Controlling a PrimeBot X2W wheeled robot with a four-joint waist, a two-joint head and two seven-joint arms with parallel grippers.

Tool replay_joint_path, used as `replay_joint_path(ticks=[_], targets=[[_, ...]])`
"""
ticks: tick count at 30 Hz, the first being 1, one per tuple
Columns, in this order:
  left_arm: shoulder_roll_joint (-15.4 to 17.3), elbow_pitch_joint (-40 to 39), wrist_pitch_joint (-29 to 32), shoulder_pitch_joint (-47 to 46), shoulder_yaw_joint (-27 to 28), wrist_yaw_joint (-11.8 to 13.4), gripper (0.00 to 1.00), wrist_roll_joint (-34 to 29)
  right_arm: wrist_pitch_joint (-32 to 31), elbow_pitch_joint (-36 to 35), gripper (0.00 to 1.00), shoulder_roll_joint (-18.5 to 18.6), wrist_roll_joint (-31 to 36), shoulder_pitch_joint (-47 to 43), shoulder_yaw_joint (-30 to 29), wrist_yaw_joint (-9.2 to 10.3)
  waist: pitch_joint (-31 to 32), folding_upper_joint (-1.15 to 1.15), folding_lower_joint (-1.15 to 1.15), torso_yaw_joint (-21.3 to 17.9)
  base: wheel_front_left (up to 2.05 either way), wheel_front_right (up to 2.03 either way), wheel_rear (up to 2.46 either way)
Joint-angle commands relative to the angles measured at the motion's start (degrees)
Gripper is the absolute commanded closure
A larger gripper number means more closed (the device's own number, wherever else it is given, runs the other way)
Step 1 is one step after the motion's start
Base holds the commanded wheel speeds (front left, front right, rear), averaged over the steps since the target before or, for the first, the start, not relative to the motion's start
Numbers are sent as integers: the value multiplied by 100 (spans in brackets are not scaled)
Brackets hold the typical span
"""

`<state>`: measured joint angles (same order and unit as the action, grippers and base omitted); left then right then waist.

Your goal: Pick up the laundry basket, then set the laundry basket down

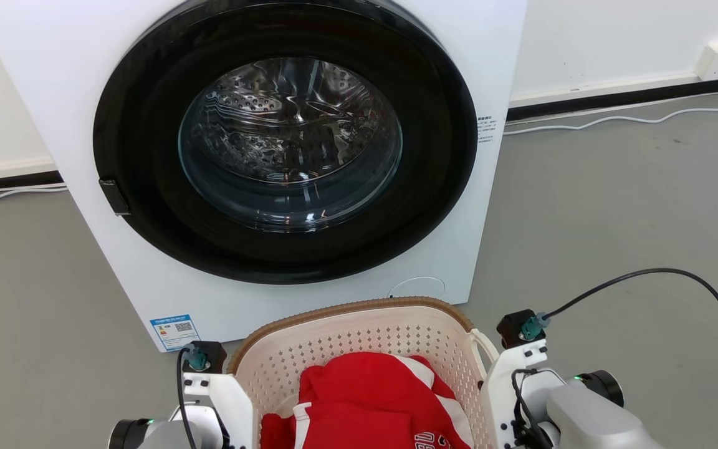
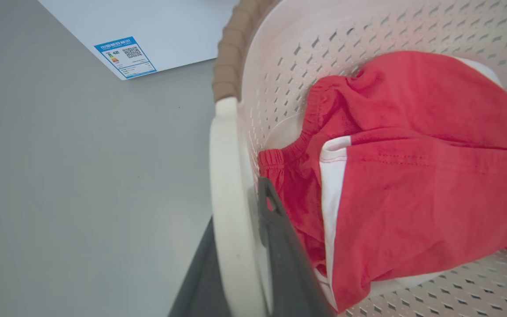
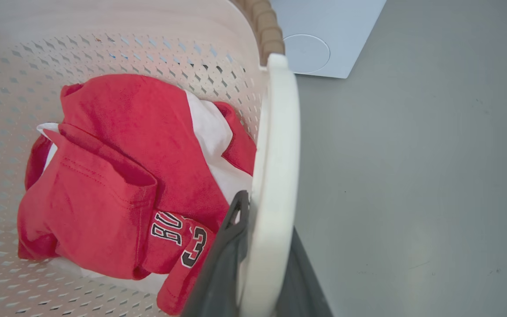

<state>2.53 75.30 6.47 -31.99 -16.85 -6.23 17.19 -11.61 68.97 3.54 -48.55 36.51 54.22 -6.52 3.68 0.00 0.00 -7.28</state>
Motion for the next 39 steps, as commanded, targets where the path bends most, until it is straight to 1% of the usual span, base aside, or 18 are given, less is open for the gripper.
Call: replay_joint_path(ticks=[1, 8, 12, 17, 22, 26, 27, 30, 34, 39], targets=[[172, -134, -54, -148, 37, -121, 100, -23, 129, -132, 100, -67, -11, 204, 125, -97, -9, 0, 0, -2, 0, 0, 0], [176, -134, -53, -186, -26, -120, 100, 25, 317, -130, 100, -67, -156, 294, 272, -97, -58, 0, 0, 7, 0, 0, 0], [168, -134, -84, -295, -65, -90, 100, 31, 437, -116, 100, -67, -220, 387, 321, -97, -219, 0, 0, 23, 0, 0, 0], [206, -138, -325, -461, -108, 72, 100, 5, 767, -63, 100, -67, -233, 546, 370, -97, -600, 0, 0, 35, 0, 0, 0], [306, -179, -566, -754, -166, 224, 100, -48, 1426, 72, 100, -67, -143, 882, 353, -97, -1363, 0, 0, 66, 0, 0, 0], [385, -276, -875, -1040, -206, 290, 100, -85, 1960, 173, 100, -67, -70, 1155, 327, -97, -2049, 0, 0, 96, 0, 0, 0], [385, -276, -875, -1040, -206, 290, 100, -85, 1960, 173, 100, -67, -70, 1155, 327, -97, -2049, 0, 0, 96, 0, 0, 0], [414, -345, -1143, -1259, -229, 353, 100, -107, 2326, 220, 100, -67, -22, 1315, 310, -97, -2543, 0, 0, 145, 0, 0, 0], [430, -364, -1392, -1518, -265, 394, 100, -126, 2562, 264, 100, -53, 24, 1510, 259, -97, -3178, 0, 0, 200, 0, 0, 0], [472, -389, -1715, -1867, -278, 503, 100, -132, 2653, 230, 100, 14, 137, 1867, 88, -97, -3928, 0, 0, 238, 0, 0, 0]])
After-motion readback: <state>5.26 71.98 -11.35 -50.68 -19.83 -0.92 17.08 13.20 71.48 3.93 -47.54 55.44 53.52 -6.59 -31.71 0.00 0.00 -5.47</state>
